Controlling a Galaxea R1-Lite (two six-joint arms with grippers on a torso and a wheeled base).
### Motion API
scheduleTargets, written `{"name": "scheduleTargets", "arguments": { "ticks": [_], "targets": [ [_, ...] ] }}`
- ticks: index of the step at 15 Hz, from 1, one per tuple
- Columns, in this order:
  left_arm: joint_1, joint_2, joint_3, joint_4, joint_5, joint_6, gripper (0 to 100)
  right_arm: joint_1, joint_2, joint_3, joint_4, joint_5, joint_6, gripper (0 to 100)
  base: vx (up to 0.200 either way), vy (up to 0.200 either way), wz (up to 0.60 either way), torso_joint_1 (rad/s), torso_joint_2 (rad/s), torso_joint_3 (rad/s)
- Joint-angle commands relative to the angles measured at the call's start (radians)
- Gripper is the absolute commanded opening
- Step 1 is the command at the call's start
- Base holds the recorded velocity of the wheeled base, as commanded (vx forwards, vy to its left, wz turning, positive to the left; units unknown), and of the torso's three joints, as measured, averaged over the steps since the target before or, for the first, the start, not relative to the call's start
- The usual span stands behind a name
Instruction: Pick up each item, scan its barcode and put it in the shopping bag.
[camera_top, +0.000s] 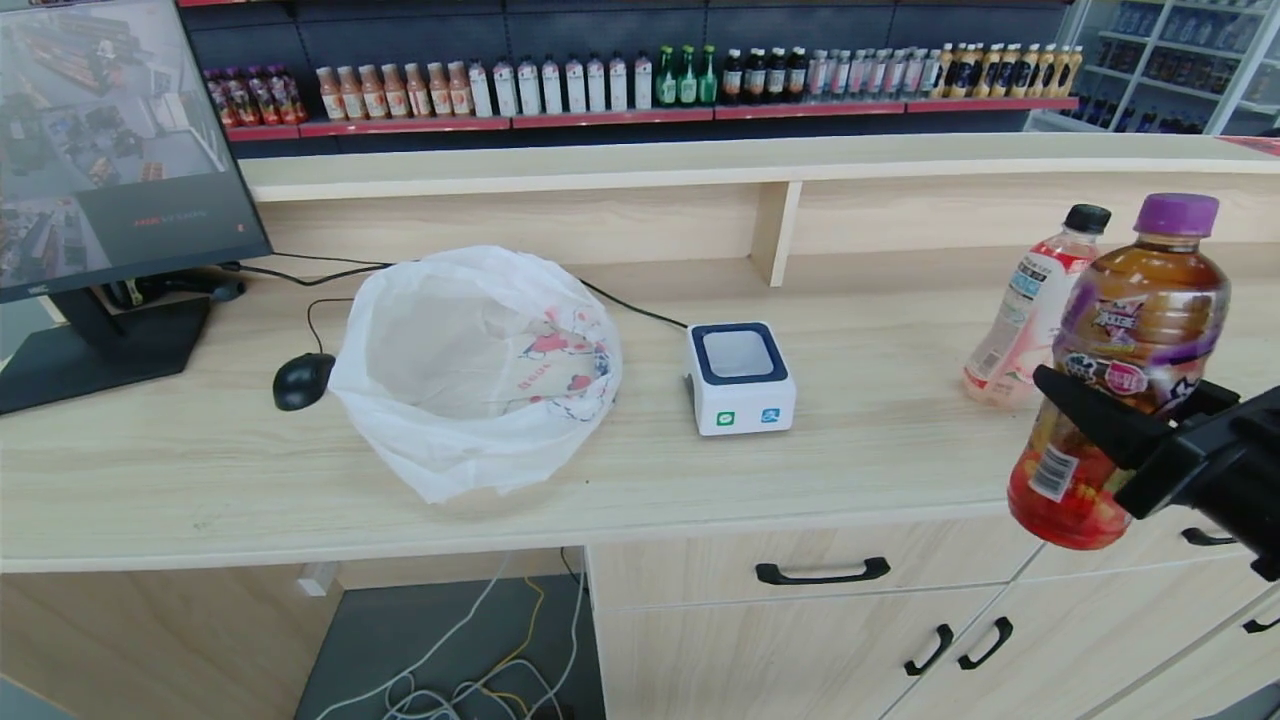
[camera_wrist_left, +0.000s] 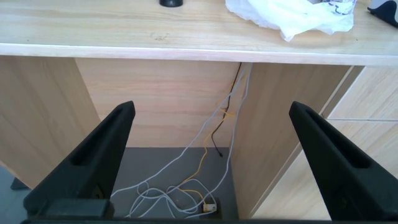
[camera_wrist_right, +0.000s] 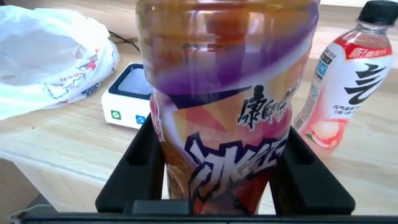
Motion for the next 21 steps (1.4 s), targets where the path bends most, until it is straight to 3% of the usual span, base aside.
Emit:
{"name": "scheduleTargets", "arguments": {
  "ticks": [1, 8, 10, 12, 14, 18, 21],
  "targets": [
    [0.000, 0.000, 0.000, 0.000, 0.001, 0.000, 100, 0.020, -0.073, 0.030, 0.024, 0.003, -0.017, 0, 0.000, 0.000, 0.00, 0.000, 0.00, 0.000],
    [0.000, 0.000, 0.000, 0.000, 0.001, -0.001, 100, 0.120, -0.089, 0.015, 0.069, -0.006, -0.003, 0, 0.000, 0.000, 0.00, 0.000, 0.00, 0.000],
    [0.000, 0.000, 0.000, -0.002, 0.001, -0.001, 100, 0.233, -0.048, 0.018, 0.079, -0.014, 0.145, 0, 0.000, 0.000, 0.00, 0.000, 0.00, 0.000],
    [0.000, 0.000, 0.000, 0.000, 0.001, -0.001, 100, 0.269, -0.033, 0.014, 0.076, -0.012, 0.199, 0, 0.000, 0.000, 0.00, 0.000, 0.00, 0.000],
    [0.000, 0.000, 0.000, -0.002, 0.001, -0.001, 100, 0.333, -0.028, 0.003, 0.072, -0.011, 0.342, 0, 0.000, 0.000, 0.00, 0.000, 0.00, 0.000],
    [0.000, 0.000, 0.000, -0.002, 0.001, -0.001, 100, 0.368, 0.033, -0.025, 0.001, -0.009, 0.566, 0, 0.000, 0.000, 0.00, 0.000, 0.00, 0.000],
    [0.000, 0.000, 0.000, -0.002, 0.001, -0.003, 100, 0.368, 0.158, -0.052, -0.168, -0.014, 0.747, 0, 0.000, 0.000, 0.00, 0.000, 0.00, 0.000]
  ]
}}
